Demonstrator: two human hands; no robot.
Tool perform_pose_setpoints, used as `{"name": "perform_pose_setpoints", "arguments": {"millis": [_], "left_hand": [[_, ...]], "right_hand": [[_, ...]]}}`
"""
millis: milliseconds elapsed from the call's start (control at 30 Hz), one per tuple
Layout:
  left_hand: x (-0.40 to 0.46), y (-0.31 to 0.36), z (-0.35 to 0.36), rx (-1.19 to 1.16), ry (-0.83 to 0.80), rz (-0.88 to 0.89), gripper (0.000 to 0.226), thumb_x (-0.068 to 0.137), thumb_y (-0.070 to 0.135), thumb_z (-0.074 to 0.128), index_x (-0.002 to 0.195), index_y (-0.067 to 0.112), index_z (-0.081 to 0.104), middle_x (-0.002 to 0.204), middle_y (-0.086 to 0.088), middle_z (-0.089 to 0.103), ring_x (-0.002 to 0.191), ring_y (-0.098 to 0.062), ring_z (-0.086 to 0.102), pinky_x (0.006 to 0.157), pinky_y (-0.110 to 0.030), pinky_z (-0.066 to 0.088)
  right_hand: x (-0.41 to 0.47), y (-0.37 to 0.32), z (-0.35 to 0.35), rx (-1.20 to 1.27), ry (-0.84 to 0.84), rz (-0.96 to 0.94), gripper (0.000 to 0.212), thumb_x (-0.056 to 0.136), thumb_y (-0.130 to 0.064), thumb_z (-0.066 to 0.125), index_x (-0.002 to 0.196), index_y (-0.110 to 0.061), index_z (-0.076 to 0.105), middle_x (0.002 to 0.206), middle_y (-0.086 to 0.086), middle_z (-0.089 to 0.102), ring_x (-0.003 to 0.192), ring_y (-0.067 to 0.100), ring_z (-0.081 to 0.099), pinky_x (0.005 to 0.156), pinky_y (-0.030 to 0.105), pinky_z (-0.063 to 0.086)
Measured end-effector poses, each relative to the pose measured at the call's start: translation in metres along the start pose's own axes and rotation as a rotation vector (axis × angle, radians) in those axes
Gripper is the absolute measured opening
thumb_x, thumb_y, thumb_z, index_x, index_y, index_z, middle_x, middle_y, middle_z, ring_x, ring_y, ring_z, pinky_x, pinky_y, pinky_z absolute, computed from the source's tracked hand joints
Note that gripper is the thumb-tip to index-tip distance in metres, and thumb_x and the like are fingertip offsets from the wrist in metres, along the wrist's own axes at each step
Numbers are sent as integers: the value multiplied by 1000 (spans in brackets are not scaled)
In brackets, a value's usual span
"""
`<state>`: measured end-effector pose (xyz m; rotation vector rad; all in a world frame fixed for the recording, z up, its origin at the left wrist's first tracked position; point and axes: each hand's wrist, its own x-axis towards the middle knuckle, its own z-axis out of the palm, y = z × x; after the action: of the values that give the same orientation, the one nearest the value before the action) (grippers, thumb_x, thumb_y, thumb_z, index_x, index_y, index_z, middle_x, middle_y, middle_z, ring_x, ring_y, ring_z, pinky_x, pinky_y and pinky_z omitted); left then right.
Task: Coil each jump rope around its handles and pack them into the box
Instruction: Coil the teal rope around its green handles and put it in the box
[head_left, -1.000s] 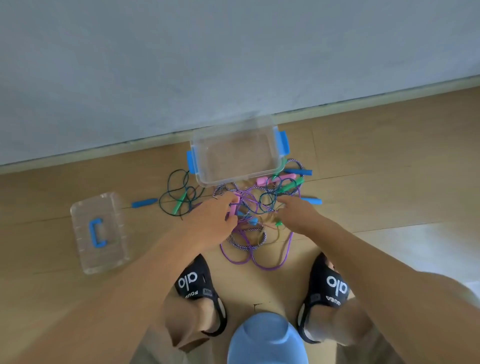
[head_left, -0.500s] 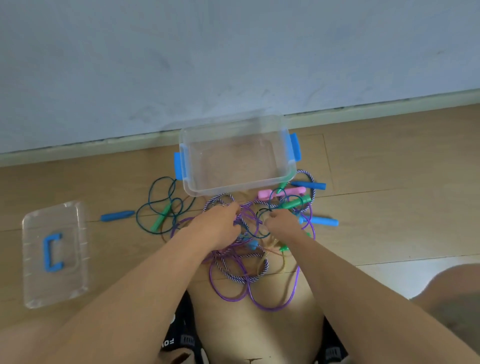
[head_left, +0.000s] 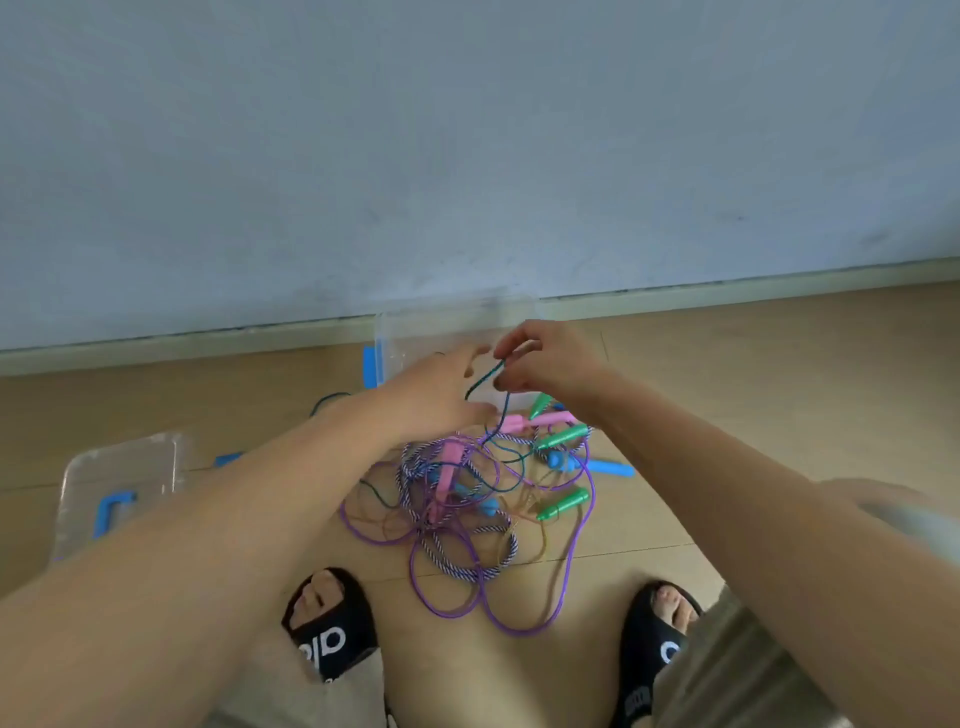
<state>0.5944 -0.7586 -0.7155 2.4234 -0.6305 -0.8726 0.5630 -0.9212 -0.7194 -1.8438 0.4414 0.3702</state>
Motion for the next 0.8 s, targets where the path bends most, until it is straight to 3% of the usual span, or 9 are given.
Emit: {"name": "perform_pose_setpoints", "arguments": {"millis": [67,167,233,300,400,500,567,667,800], "left_hand": [[-14,10,-14,0,6,41,59,86,35,69,139,30,43,120,2,59,109,-17,57,92,-31,46],[-31,19,-28,44,67,124,6,91,29,60,94,27,55,88,7,64,84,-16,58,69,-28,42],[-42,22,-33,-16,120,165,7,93,26,57,87,25,54,83,9,70,77,-13,59,62,-23,40],[-49,21,-39,-137,154,173,7,93,29,58,95,22,55,86,6,73,83,-9,66,73,-25,47],[-54,20,-46,-294,133,178,34,86,44,63,115,30,53,100,10,71,94,-7,67,88,-38,54],[-56,20,-51,-400,110,173,44,85,46,65,124,31,52,105,14,70,98,-4,66,97,-40,51],[-60,19,-53,-375,119,161,31,90,46,63,116,30,61,103,12,70,100,-6,64,100,-42,48],[-67,20,-57,-534,48,169,22,100,31,51,104,12,60,109,2,73,109,-10,65,104,-38,46],[-75,23,-67,-637,69,177,17,103,19,42,92,8,49,81,-15,70,85,-29,70,94,-46,53]], "right_hand": [[-20,-21,-2,-242,42,-120,18,74,-10,79,86,-12,67,71,-2,63,63,11,59,63,23,51],[-47,-45,-3,-477,111,-281,14,81,-28,73,85,-16,66,69,-5,63,61,9,56,50,16,38],[-64,-57,-3,-510,144,-347,14,86,-28,65,84,-15,65,71,-2,64,66,14,58,55,22,41],[-76,-67,-3,-500,160,-386,14,90,-26,60,84,-14,63,69,-2,62,68,17,59,61,28,44],[-88,-82,-3,-363,158,-425,17,93,-27,58,85,-13,61,69,3,65,69,24,66,70,38,55],[-92,-100,-4,-203,154,-467,18,96,-23,56,88,-8,58,67,7,65,64,25,66,71,42,57],[-91,-109,-5,-132,151,-485,17,97,-20,56,90,-4,58,66,7,63,63,22,64,70,40,58],[-87,-112,-6,-133,116,-487,18,97,-21,57,90,-4,59,65,7,63,62,21,64,70,40,60],[-84,-112,-17,-334,124,-445,17,96,-31,57,90,-16,63,77,3,71,73,17,71,76,35,60]]}}
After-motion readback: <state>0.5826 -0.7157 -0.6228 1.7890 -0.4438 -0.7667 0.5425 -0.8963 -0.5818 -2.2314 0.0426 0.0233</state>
